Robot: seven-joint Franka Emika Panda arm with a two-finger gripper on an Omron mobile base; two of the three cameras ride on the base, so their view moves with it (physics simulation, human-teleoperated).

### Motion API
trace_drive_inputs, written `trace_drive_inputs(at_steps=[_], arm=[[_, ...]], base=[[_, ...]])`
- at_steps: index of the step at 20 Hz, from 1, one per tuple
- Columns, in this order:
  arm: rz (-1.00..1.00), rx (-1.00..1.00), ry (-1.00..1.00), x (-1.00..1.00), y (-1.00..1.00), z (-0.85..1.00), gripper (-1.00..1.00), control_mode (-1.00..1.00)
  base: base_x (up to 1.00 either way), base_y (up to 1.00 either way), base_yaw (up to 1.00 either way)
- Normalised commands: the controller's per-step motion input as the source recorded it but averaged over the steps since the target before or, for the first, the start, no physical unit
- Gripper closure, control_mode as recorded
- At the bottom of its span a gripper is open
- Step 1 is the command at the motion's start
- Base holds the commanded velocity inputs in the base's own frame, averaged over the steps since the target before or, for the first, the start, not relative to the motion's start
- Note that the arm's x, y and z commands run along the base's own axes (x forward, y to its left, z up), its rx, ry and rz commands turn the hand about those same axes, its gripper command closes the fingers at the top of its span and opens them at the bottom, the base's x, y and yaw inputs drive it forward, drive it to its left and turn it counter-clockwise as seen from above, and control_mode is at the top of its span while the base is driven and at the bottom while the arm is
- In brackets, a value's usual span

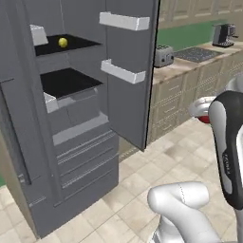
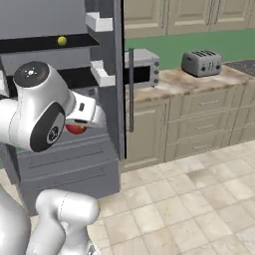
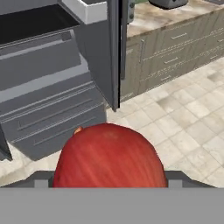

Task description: Grab the onion and lemon from the fridge, place them in the blender, close the lid, and turn on the blender to create a marinade.

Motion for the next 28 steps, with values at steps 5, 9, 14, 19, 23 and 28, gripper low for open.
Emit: trace_drive_inputs(at_steps=[5, 9, 14, 19, 23, 28], arm=[[0.00, 0.00, 0.00, 0.00, 0.00, 0.00, 1.00, 1.00], [0.00, 0.00, 0.00, 0.00, 0.00, 0.00, 1.00, 1.00], [0.00, 0.00, 0.00, 0.00, 0.00, 0.00, 1.00, 1.00], [0.00, 0.00, 0.00, 0.00, 0.00, 0.00, 1.00, 1.00], [0.00, 0.00, 0.00, 0.00, 0.00, 0.00, 1.00, 1.00], [0.00, 0.00, 0.00, 0.00, 0.00, 0.00, 1.00, 1.00]], base=[[-0.01, -0.17, -0.88], [0.26, -0.46, -0.71], [0.62, -0.52, -0.57], [0.96, -0.52, -0.44], [1.00, -0.19, -0.30], [1.00, -0.01, -0.24]])
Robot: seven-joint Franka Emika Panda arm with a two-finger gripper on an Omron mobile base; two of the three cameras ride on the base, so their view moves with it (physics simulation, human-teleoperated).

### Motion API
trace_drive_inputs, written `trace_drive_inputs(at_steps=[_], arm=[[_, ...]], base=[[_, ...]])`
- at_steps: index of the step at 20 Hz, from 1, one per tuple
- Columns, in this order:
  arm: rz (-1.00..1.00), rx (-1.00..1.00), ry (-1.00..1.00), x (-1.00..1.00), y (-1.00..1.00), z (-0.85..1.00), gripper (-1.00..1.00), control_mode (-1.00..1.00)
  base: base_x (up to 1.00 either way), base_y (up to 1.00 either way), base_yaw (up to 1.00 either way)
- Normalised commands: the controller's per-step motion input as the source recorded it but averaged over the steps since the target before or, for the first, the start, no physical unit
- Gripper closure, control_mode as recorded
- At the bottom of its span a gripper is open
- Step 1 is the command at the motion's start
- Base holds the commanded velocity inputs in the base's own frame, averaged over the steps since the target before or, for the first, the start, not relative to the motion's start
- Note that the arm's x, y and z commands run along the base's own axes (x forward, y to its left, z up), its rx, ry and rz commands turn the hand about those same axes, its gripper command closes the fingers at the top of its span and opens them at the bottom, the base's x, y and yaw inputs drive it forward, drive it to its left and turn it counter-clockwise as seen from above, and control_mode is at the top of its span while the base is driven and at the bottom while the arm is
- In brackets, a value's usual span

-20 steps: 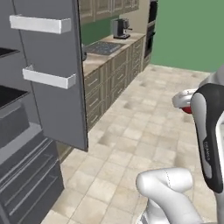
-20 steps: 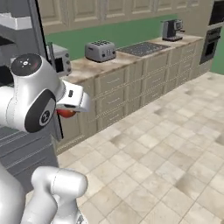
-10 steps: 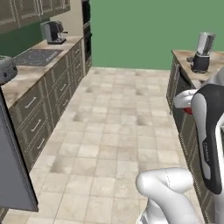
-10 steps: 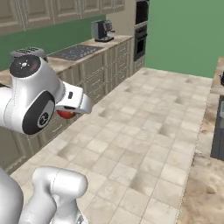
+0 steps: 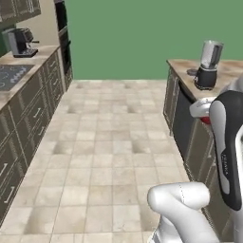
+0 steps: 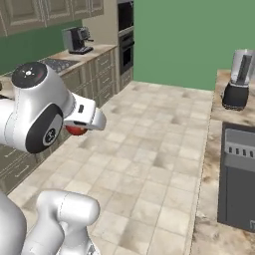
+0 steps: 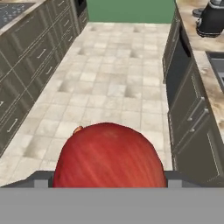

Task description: Grab the onion and lemon from the fridge, place them in the blender, close the lid, and turn on the blender to create a marinade.

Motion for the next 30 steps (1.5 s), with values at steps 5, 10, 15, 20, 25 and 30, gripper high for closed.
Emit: trace_drive_inputs(at_steps=[5, 10, 15, 20, 25, 30], arm=[[0.00, 0.00, 0.00, 0.00, 0.00, 0.00, 1.00, 1.00], [0.00, 0.00, 0.00, 0.00, 0.00, 0.00, 1.00, 1.00], [0.00, 0.00, 0.00, 0.00, 0.00, 0.00, 1.00, 1.00], [0.00, 0.00, 0.00, 0.00, 0.00, 0.00, 1.00, 1.00], [0.00, 0.00, 0.00, 0.00, 0.00, 0.00, 1.00, 1.00], [0.00, 0.00, 0.00, 0.00, 0.00, 0.00, 1.00, 1.00]], base=[[1.00, 0.00, -0.23], [1.00, 0.25, -0.24], [1.00, 0.47, -0.36], [1.00, 0.61, -0.51], [1.00, 0.65, -0.57], [0.81, 0.63, -0.71]])
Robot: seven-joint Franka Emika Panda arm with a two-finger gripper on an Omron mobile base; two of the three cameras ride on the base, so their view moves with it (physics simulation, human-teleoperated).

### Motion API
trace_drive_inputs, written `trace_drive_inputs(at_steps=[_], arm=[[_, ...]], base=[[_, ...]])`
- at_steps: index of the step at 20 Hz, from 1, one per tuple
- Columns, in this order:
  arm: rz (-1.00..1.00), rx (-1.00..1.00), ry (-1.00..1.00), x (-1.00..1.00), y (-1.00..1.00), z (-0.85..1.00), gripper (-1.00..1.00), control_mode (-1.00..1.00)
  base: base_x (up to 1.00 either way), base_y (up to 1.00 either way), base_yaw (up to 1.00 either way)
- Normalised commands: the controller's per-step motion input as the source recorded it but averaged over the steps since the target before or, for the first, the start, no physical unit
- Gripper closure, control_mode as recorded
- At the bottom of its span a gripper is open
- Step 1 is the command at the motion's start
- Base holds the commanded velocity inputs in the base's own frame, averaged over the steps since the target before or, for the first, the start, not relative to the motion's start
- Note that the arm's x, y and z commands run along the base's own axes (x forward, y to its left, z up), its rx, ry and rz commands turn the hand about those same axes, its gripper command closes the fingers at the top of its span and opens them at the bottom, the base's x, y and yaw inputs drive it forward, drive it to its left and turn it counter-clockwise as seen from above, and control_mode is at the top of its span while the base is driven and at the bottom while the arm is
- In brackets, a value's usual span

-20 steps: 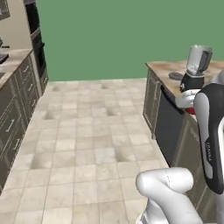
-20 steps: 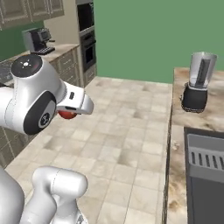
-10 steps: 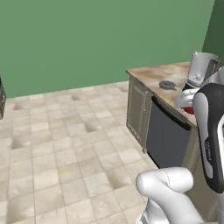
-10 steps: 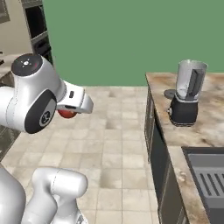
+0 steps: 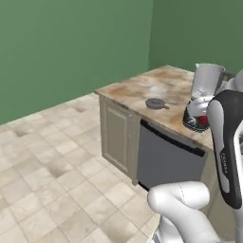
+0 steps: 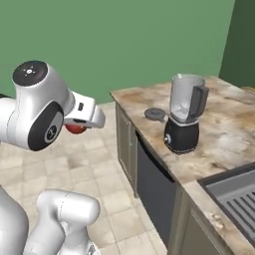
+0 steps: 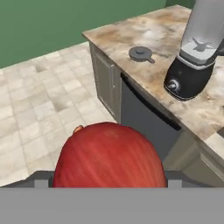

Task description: Grab the onion and lemon from the fridge, place them in the blender, close the lid, and turn on the blender to create a marinade.

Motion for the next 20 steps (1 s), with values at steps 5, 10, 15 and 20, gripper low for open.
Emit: trace_drive_inputs(at_steps=[5, 10, 15, 20], arm=[[0.00, 0.00, 0.00, 0.00, 0.00, 0.00, 1.00, 1.00], [0.00, 0.00, 0.00, 0.00, 0.00, 0.00, 1.00, 1.00], [0.00, 0.00, 0.00, 0.00, 0.00, 0.00, 1.00, 1.00], [0.00, 0.00, 0.00, 0.00, 0.00, 0.00, 1.00, 1.00]], base=[[0.64, 0.61, -0.76], [0.68, 0.63, -0.75], [0.68, 0.62, -0.72], [0.56, 0.11, -0.65]])
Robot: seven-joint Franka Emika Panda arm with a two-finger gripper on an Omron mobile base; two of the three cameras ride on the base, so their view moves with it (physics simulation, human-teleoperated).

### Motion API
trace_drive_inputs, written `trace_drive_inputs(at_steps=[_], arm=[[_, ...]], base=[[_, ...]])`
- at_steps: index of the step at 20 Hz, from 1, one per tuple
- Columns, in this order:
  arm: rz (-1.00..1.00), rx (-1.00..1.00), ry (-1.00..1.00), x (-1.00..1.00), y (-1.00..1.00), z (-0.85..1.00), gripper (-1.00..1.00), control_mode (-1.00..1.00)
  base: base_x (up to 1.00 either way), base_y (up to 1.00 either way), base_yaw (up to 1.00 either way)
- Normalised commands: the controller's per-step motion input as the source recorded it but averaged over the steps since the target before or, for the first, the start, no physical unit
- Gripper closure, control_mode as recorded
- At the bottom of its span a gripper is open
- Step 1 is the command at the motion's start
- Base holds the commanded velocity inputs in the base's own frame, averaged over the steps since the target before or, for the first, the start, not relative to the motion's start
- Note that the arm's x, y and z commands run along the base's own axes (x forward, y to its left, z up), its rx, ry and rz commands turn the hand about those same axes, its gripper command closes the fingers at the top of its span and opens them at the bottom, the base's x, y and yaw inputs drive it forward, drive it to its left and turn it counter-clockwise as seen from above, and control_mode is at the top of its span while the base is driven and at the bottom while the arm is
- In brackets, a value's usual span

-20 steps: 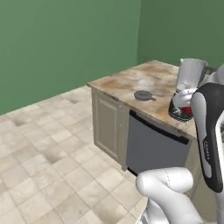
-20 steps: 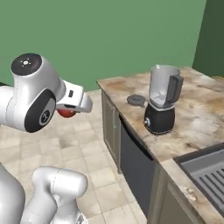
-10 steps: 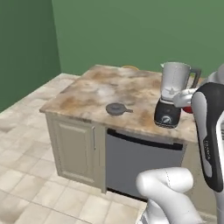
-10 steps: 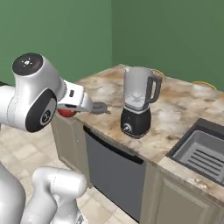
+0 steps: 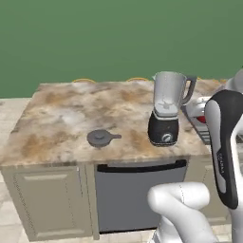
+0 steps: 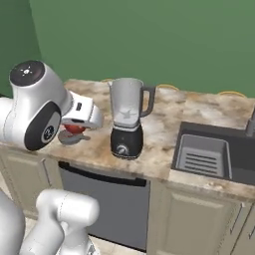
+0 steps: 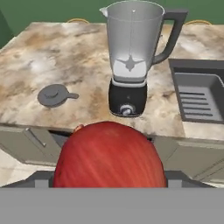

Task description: Grab the onion and lemon from the fridge, place them in the blender, close the lid, and turn on the blender to create a marinade.

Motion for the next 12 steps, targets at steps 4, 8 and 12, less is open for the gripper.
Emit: trace_drive_inputs(at_steps=[4, 8, 12], arm=[[0.00, 0.00, 0.00, 0.00, 0.00, 0.00, 1.00, 1.00], [0.00, 0.00, 0.00, 0.00, 0.00, 0.00, 1.00, 1.00], [0.00, 0.00, 0.00, 0.00, 0.00, 0.00, 1.00, 1.00]], base=[[0.40, -0.31, -0.57], [0.73, -0.16, -0.39], [0.84, 0.01, -0.10]])
